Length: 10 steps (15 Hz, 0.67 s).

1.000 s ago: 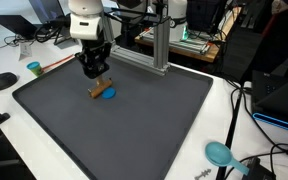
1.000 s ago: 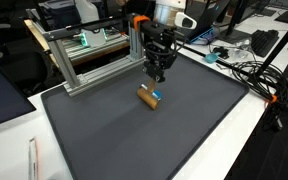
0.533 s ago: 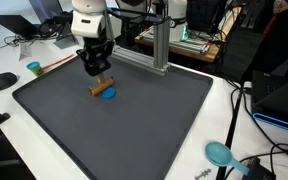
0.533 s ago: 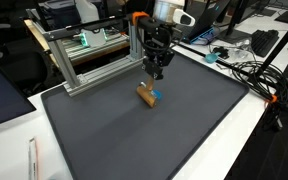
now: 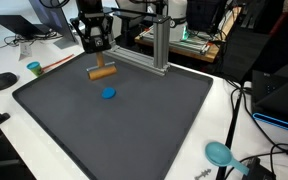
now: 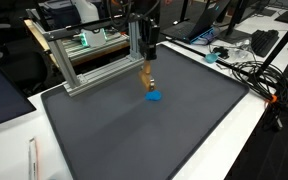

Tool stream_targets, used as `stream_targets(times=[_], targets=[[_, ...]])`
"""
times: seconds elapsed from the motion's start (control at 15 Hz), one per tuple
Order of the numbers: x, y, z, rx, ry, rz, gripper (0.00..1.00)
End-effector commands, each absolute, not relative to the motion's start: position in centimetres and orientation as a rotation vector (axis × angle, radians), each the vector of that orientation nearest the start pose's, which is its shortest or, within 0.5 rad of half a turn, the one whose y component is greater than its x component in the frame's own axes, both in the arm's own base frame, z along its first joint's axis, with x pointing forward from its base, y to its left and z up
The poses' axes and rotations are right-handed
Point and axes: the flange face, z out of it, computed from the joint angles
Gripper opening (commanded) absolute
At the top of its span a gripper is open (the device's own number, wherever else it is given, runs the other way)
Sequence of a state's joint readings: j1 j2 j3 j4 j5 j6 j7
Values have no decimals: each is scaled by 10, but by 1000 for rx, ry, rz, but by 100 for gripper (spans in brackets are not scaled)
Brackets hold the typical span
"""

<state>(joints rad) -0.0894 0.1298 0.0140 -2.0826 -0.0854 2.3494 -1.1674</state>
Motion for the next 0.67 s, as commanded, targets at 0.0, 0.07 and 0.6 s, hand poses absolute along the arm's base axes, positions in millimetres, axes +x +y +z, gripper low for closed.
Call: stream_targets(times=[0.0,0.07,0.6], targets=[[570,-47,405,-2792,-1519,-284,22],[571,-45,407,-2816,-1430,-276,22],[570,-27,416,-2977,-797,-73,22]])
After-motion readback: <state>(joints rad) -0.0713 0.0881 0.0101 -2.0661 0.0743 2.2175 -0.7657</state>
